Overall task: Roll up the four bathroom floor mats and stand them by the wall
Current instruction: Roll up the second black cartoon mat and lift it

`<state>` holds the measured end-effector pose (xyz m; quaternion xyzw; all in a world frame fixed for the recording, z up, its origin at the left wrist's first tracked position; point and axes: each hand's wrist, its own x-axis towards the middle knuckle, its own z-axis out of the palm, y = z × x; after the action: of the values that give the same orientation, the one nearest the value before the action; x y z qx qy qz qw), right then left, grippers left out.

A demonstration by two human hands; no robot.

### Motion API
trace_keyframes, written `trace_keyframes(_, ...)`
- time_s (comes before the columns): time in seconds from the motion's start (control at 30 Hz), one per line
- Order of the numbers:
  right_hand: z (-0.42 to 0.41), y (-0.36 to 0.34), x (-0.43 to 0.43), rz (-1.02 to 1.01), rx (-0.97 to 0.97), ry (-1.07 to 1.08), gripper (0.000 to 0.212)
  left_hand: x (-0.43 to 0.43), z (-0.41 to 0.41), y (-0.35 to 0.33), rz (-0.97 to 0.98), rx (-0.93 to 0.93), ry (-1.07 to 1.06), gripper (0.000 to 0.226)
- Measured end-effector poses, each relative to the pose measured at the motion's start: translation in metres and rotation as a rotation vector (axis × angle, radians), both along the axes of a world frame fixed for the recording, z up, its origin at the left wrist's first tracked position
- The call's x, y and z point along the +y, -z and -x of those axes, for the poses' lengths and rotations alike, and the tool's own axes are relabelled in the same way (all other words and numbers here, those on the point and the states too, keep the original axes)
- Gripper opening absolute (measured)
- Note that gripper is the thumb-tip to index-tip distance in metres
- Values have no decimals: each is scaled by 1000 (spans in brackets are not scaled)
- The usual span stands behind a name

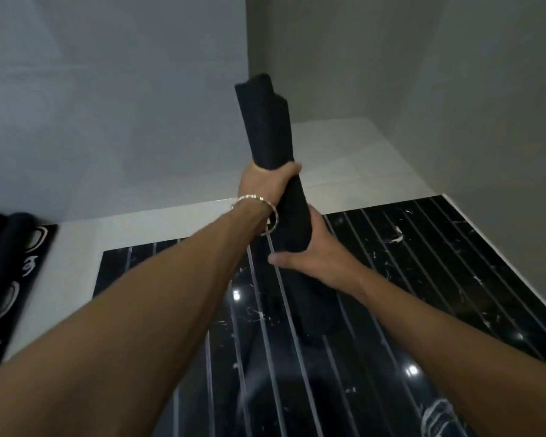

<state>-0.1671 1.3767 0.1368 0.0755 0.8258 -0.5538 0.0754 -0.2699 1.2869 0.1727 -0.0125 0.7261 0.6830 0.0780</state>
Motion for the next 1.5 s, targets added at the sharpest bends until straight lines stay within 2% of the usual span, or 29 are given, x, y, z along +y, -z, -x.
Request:
trace_keyframes(0.07,34,-10,-5,-21,59,71,100,-5,27,-17,-33,-2,-48,28)
trace_keyframes(0.2,80,-26,-17,-63,33,19,83,-32,67,-32,-74,-77,-97,24)
trace_keyframes(0.3,95,-19,-30,-41,20,-6,67,-50,81,-20,-27,-142,-70,39)
trace_keyframes(0.37,98,-7,-37,-34,-5,-11,68,-64,86,-6,-68,-196,-13,46)
trace_keyframes(0.4,98,-2,-40,-47,-18,-11,70,-75,89,0,-149,-252,50,54)
trace_keyframes(0.5,100,3,-44,-166,-26,-21,78,-119,111,17,-453,-528,269,104)
trace_keyframes(0.57,103,2,-51,-292,-20,-89,80,-156,122,24,-499,-606,347,102)
trace_keyframes(0.67,116,-1,-65,-450,38,-187,74,-198,143,10,-370,-629,455,68)
trace_keyframes(0.73,132,-5,-78,-535,48,-203,70,-226,159,-5,-256,-669,586,76)
trace_keyframes(0.8,152,-13,-96,-615,44,-230,62,-257,170,-21,-163,-692,846,88)
trace_keyframes(0.83,161,-19,-109,-668,34,-263,56,-271,172,-27,-86,-679,947,87)
trace_keyframes(0.9,176,-29,-136,-807,62,-367,45,-296,168,-31,108,-688,1004,76)
trace_keyframes(0.97,190,-36,-159,-928,141,-464,43,-304,148,-32,308,-700,988,62)
trace_keyframes(1.03,207,-39,-181,-1034,188,-535,49,-305,133,-20,452,-614,940,50)
trace_keyframes(1.13,237,-33,-214,-1160,207,-556,57,-314,129,11,458,-470,704,33)
trace_keyframes(1.2,254,-13,-230,-1172,165,-572,62,-327,133,35,513,-395,606,35)
trace_keyframes(1.3,272,22,-256,-1137,116,-751,63,-359,130,68,653,-333,537,40)
trace_keyframes(1.5,297,58,-331,-1060,265,-1011,63,-423,96,110,799,-371,295,64)
